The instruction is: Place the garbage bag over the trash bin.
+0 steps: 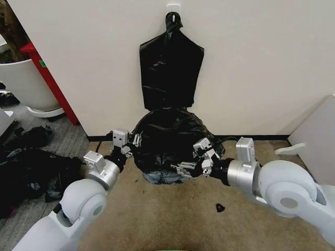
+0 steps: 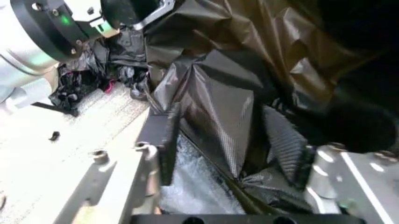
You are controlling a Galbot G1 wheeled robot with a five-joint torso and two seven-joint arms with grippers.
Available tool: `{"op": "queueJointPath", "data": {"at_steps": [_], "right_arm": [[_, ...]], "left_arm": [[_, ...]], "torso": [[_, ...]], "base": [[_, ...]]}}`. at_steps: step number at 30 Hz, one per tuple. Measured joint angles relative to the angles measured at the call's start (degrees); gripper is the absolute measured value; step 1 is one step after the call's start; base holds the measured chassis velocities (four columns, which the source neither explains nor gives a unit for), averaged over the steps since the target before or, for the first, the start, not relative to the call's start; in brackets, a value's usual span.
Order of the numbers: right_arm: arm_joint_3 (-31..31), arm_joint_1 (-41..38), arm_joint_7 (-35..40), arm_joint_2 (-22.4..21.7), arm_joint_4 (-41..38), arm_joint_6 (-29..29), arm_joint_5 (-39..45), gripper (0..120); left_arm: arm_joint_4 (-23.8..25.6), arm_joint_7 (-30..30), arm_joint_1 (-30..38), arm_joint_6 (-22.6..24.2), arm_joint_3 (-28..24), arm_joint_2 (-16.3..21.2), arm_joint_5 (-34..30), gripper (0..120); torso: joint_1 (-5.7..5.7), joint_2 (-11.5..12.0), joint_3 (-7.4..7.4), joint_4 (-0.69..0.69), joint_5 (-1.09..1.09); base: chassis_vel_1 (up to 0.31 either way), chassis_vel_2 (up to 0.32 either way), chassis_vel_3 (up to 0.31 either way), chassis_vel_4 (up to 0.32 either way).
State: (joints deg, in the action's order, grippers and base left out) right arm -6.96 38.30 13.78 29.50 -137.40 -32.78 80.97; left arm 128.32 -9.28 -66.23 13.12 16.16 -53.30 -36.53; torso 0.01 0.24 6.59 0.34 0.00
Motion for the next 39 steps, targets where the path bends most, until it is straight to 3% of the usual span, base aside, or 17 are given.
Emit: {"op": "queueJointPath", "data": {"at_steps": [12, 30, 39], "right_arm": [[-0.87, 0.09, 0.35, 0.59, 0.02, 1.32, 0.24, 0], [-3.73, 1.35, -2.66, 0.64, -3.83, 3.08, -1.44, 0], [-7.38, 2.51, -6.80, -0.13, -3.54, 3.52, -10.40, 0]], "left_arm": [[-1.03, -0.70, 0.97, 0.91, -0.26, -0.56, -0.94, 1], [-2.83, -7.12, 2.90, 4.02, -0.45, -1.73, -5.01, 1], [-2.27, -9.71, 2.91, 5.92, 0.01, -2.19, -9.10, 1]], "torso": [[0.00, 0.00, 0.00, 0.00, 0.00], [0.00, 0.00, 0.00, 0.00, 0.00], [0.00, 0.00, 0.00, 0.00, 0.00]], "base": [[0.000, 0.000, 0.000, 0.000], [0.000, 0.000, 0.000, 0.000], [0.000, 0.000, 0.000, 0.000]]}}
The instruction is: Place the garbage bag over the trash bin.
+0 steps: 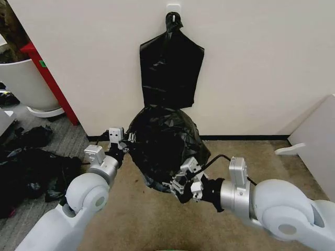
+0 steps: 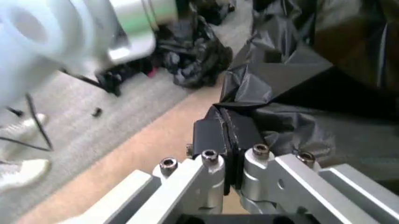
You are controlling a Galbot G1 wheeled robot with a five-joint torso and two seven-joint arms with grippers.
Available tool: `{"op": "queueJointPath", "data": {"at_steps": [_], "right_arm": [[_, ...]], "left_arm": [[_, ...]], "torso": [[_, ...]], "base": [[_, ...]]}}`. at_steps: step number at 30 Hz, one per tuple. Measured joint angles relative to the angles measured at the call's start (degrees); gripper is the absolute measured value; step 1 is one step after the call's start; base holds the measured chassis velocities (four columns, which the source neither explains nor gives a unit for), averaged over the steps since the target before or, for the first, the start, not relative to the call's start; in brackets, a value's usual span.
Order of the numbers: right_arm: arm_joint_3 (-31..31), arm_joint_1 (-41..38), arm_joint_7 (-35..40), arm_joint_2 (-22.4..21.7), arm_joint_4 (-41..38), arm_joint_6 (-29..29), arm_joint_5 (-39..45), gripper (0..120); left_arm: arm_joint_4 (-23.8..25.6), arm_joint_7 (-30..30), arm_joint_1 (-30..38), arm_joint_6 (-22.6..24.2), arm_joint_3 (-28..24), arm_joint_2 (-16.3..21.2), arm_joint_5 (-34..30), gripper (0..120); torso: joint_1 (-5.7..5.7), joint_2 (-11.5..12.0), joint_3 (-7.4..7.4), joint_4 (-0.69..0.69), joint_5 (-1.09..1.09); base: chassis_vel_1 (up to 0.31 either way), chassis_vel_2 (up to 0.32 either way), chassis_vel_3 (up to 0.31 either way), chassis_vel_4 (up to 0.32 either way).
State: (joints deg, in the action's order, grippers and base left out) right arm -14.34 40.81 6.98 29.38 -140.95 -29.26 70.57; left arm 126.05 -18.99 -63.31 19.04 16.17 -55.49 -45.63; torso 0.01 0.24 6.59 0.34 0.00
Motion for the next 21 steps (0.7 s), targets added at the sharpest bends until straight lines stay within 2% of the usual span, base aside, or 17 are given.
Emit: {"op": "queueJointPath", "data": {"at_steps": [3, 7, 12, 14, 16, 20, 21], "right_arm": [[-0.95, 0.07, -0.73, 0.10, 0.94, 0.72, -3.46, 0], [-0.34, -0.26, 0.07, 0.49, 0.86, 0.67, -3.50, 1], [1.76, 0.52, 0.25, -0.72, -0.64, 0.94, -3.26, 22], [2.52, 0.64, 0.67, -1.01, -1.30, 1.28, -3.15, 25], [3.50, 0.45, 1.87, -1.30, -2.13, 2.39, -2.36, 34], [4.25, 0.32, 4.55, -1.10, -2.26, 5.71, 4.06, 51], [4.25, 0.32, 4.55, -1.10, -2.26, 5.71, 4.06, 51]], "left_arm": [[0.20, -0.69, 0.51, 0.47, 0.44, 0.29, -1.56, 1], [0.25, -0.75, 0.54, 0.63, 0.57, 0.37, -1.86, 1], [-0.21, -1.43, 0.92, 0.98, 0.58, -0.01, -2.41, 1], [-0.59, -1.67, 1.05, 1.00, 0.59, -0.08, -2.37, 1], [-0.97, -2.05, 1.08, 1.06, 0.66, -0.20, -2.35, 1], [-1.36, -3.57, 0.81, 1.06, 1.21, -0.65, -2.59, 1], [-1.36, -3.57, 0.81, 1.06, 1.21, -0.65, -2.59, 1]], "torso": [[0.00, 0.00, 0.00, 0.00, 0.00], [0.00, 0.00, 0.00, -0.01, 0.00], [0.00, 0.00, 0.00, 0.01, 0.00], [0.00, 0.00, 0.00, 0.01, 0.00], [0.00, 0.00, 0.00, 0.00, -0.01], [0.00, 0.00, 0.00, 0.00, -0.01], [0.00, 0.00, 0.00, 0.00, -0.01]], "base": [[0.000, 0.000, 0.000, 0.000], [0.000, 0.000, 0.000, 0.000], [0.000, 0.000, 0.000, 0.000], [0.000, 0.000, 0.000, 0.000], [0.000, 0.000, 0.000, 0.000], [0.000, 0.000, 0.000, 0.000], [0.000, 0.000, 0.000, 0.000]]}}
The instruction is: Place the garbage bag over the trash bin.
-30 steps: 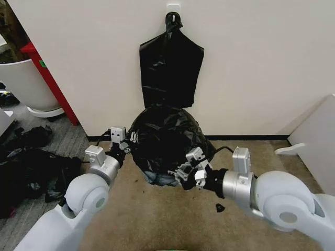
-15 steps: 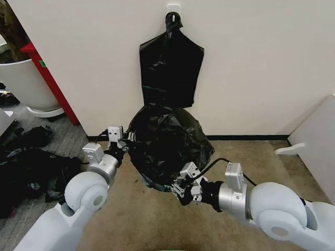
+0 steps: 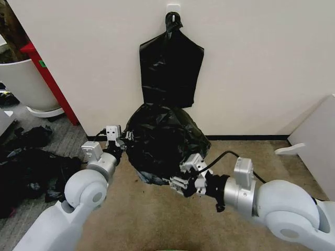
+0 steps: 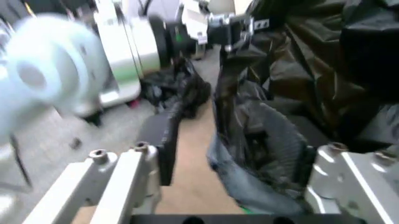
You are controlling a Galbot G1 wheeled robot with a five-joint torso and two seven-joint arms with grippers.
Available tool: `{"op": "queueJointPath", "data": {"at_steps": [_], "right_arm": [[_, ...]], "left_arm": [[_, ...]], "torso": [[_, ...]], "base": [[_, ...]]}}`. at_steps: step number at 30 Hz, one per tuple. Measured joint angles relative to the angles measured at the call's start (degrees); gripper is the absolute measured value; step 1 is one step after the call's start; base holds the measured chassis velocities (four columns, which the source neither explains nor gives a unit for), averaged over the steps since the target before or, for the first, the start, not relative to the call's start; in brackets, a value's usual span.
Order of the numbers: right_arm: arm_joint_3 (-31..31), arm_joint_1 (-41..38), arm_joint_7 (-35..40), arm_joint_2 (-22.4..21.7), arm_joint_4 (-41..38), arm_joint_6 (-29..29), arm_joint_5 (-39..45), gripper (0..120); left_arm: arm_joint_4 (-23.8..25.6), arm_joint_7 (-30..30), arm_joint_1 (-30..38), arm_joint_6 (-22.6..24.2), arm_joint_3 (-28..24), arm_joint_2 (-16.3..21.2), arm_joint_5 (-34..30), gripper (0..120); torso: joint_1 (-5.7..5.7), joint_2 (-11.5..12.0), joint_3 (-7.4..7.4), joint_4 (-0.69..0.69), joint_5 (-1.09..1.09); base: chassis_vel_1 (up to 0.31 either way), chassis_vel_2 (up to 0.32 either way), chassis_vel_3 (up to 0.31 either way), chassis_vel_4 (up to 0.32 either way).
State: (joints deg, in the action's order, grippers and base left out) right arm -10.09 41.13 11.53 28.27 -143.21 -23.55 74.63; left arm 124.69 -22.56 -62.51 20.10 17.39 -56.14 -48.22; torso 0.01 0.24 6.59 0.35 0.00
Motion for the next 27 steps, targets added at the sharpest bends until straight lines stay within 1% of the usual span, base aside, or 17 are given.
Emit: {"op": "queueJointPath", "data": {"at_steps": [2, 6, 7, 10, 11, 13, 18, 20, 23, 27], "right_arm": [[-0.23, 0.68, 3.66, 1.38, -0.01, 1.22, 5.93, 59], [-0.54, 3.30, 9.59, 3.72, -0.03, 4.50, 13.74, 77], [-0.54, 3.30, 9.59, 3.72, -0.03, 4.50, 13.74, 77], [-0.28, 5.15, 15.45, 5.64, -0.03, 8.45, 20.17, 88], [-0.13, 5.68, 16.69, 6.24, -0.03, 9.24, 21.78, 93], [0.29, 7.43, 18.58, 7.11, -0.03, 10.04, 24.27, 98], [0.62, 10.97, 20.85, 7.91, -0.08, 10.94, 26.37, 100], [1.09, 13.32, 21.36, 9.20, -0.07, 11.95, 26.31, 100], [1.54, 14.94, 20.38, 10.28, -0.07, 12.95, 24.52, 100], [2.83, 18.36, 15.66, 12.12, 0.51, 15.57, 18.69, 100]], "left_arm": [[0.03, -1.28, -0.43, 0.00, 0.48, -0.24, -0.74, 1], [0.26, -4.43, -0.42, 0.11, 0.90, -0.44, -3.39, 1], [0.26, -4.43, -0.42, 0.11, 0.90, -0.44, -3.39, 1], [-0.26, -7.28, 1.09, 0.47, 0.91, -0.69, -5.87, 1], [-0.47, -8.00, 1.42, 0.50, 0.90, -0.73, -6.46, 1], [-0.69, -9.03, 1.80, 0.50, 0.94, -0.73, -7.48, 1], [-0.71, -10.03, 2.17, 0.55, 1.35, -0.48, -9.24, 1], [-0.57, -10.11, 2.26, 0.73, 1.72, -0.29, -10.37, 1], [-0.12, -10.27, 2.26, 1.01, 1.87, -0.14, -11.48, 1], [0.39, -10.35, 2.08, 1.29, 2.19, 0.18, -12.57, 1]], "torso": [[0.00, 0.00, 0.00, -0.01, 0.01], [0.00, 0.00, 0.00, -0.02, 0.00], [0.00, 0.00, 0.00, -0.02, 0.00], [0.00, 0.00, 0.00, 0.00, 0.01], [0.00, 0.00, 0.00, 0.00, 0.01], [0.00, 0.00, 0.00, -0.01, 0.00], [0.00, 0.00, 0.00, 0.00, 0.01], [0.00, 0.00, 0.00, 0.00, 0.00], [0.00, 0.00, 0.00, -0.01, 0.00], [0.00, 0.00, 0.00, 0.00, 0.01]], "base": [[0.000, 0.000, 0.000, 0.000], [0.000, 0.000, 0.000, 0.000], [0.000, 0.000, 0.000, 0.000], [0.000, 0.000, 0.000, 0.000], [0.000, 0.000, 0.000, 0.000], [0.000, 0.000, 0.000, 0.000], [0.000, 0.000, 0.000, 0.000], [0.000, 0.000, 0.000, 0.000], [0.000, 0.000, 0.000, 0.000], [0.000, 0.000, 0.000, 0.000]]}}
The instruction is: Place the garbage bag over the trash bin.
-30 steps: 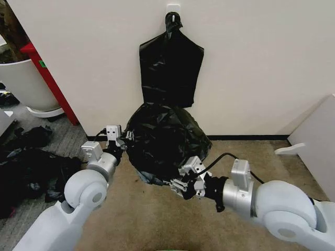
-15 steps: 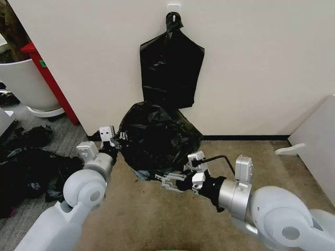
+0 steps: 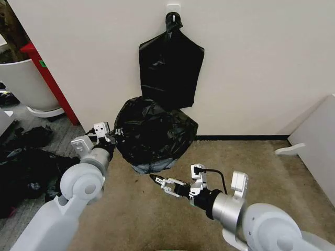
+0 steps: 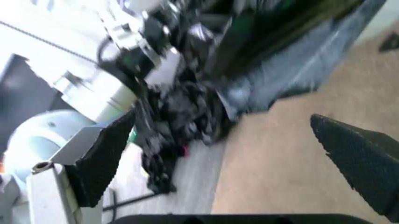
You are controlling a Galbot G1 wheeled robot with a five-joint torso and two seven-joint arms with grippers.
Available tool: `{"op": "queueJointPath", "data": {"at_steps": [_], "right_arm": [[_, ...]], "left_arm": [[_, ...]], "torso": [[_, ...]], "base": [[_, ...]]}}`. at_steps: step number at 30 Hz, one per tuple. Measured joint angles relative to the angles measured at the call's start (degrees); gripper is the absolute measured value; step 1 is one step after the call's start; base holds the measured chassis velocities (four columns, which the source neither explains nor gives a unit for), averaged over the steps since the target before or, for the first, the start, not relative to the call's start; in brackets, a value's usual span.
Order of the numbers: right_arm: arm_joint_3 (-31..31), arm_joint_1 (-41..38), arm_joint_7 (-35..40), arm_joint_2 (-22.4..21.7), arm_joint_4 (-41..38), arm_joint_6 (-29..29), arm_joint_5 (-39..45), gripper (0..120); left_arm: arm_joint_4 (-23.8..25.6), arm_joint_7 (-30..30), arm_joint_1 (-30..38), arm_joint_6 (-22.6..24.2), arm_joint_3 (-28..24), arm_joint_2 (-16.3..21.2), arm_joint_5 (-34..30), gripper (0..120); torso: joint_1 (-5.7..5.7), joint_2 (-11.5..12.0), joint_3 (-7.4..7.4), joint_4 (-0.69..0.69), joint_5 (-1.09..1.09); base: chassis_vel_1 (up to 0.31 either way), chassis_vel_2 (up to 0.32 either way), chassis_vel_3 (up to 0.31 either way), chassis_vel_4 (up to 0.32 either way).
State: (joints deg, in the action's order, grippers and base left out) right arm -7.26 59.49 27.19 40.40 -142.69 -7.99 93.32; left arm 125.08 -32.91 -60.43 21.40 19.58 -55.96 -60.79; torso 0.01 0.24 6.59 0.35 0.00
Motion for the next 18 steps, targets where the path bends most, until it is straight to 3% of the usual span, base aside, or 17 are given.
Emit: {"op": "queueJointPath", "data": {"at_steps": [12, 18], "right_arm": [[0.92, 5.29, -8.04, 4.45, 3.68, 1.22, -10.23, 100], [1.19, 6.35, -9.60, 5.59, 4.94, 1.52, -11.70, 91]], "left_arm": [[0.79, -0.24, -0.36, 0.49, 0.64, 0.42, -2.11, 1], [1.35, -0.36, -0.47, 0.78, 0.89, 0.61, -2.96, 1]], "torso": [[0.00, 0.00, 0.00, -0.01, 0.00], [0.00, 0.00, 0.00, 0.00, 0.00]], "base": [[0.000, 0.000, 0.000, 0.000], [0.000, 0.000, 0.000, 0.000]]}}
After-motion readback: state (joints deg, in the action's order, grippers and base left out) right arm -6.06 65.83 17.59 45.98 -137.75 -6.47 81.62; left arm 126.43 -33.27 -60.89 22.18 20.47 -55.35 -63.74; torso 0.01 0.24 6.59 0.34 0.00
